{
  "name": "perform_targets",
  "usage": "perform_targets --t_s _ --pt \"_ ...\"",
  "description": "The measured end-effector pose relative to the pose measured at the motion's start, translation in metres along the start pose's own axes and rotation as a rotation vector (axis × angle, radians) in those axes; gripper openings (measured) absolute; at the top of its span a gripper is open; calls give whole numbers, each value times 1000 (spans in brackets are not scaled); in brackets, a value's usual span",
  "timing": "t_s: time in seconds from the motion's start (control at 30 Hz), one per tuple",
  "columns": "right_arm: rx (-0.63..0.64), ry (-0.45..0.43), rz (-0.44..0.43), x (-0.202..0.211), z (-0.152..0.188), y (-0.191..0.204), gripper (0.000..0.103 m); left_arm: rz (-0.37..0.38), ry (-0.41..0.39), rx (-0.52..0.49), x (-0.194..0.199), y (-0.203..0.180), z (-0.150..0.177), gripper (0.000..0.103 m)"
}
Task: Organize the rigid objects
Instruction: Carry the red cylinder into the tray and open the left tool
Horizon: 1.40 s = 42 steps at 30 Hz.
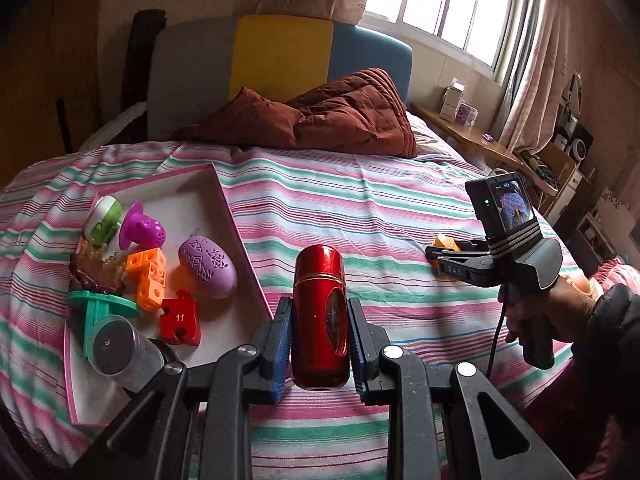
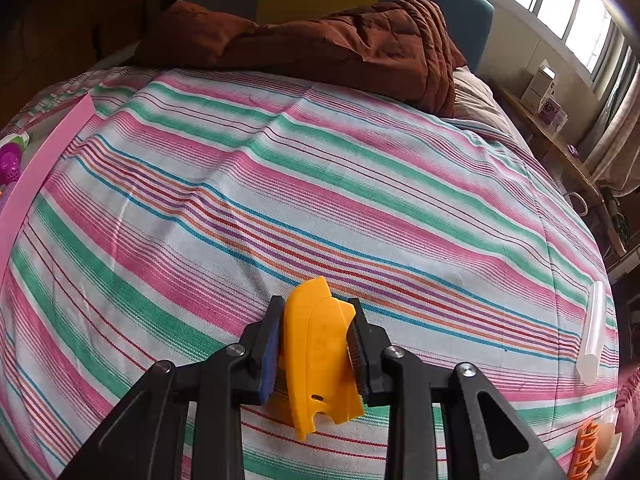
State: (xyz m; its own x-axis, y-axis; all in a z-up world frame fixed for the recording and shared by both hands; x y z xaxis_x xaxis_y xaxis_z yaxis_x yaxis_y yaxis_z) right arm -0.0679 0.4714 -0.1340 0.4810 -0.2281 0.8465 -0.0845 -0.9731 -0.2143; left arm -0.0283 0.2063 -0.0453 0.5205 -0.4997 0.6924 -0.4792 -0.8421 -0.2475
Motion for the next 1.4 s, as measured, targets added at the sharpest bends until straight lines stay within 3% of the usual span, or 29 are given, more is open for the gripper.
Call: perform_targets --t_s 0.17,0.3,0.5,0.7,0.87,0.97,1.23,1.4 --pt "5 1 4 0 0 0 29 5 8 11 -1 5 2 26" --pt "14 1 10 1 1 1 29 39 2 93 6 25 -11 26" --pt "27 2 19 2 1 1 29 20 -39 233 20 85 -46 26" --pt "39 6 20 1 0 1 29 -24 3 328 9 135 -57 26" --pt "47 6 24 2 0 1 30 -57 73 339 -19 142 -54 26" --pt "52 7 27 2 0 1 29 -31 109 366 -33 139 -56 26" --pt "61 9 33 2 0 2 29 -87 172 350 -66 140 -59 26" --pt "65 9 32 1 0 0 30 -111 169 347 -70 142 -57 28"
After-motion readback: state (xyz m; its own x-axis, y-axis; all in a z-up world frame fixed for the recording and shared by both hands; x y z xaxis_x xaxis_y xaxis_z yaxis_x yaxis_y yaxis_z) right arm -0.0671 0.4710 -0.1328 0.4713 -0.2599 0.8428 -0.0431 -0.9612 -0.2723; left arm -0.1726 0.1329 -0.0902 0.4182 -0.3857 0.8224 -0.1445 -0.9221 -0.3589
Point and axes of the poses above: each gripper's, at about its wrist camera, not at the fingertips, and x roughly against the way its jaws point, y to its left, z to its underside, the point moved 7 cm from there along -x, roughly the way its jaws point, and after that the axes turned 6 degrees about x, right-handed, at the moved point
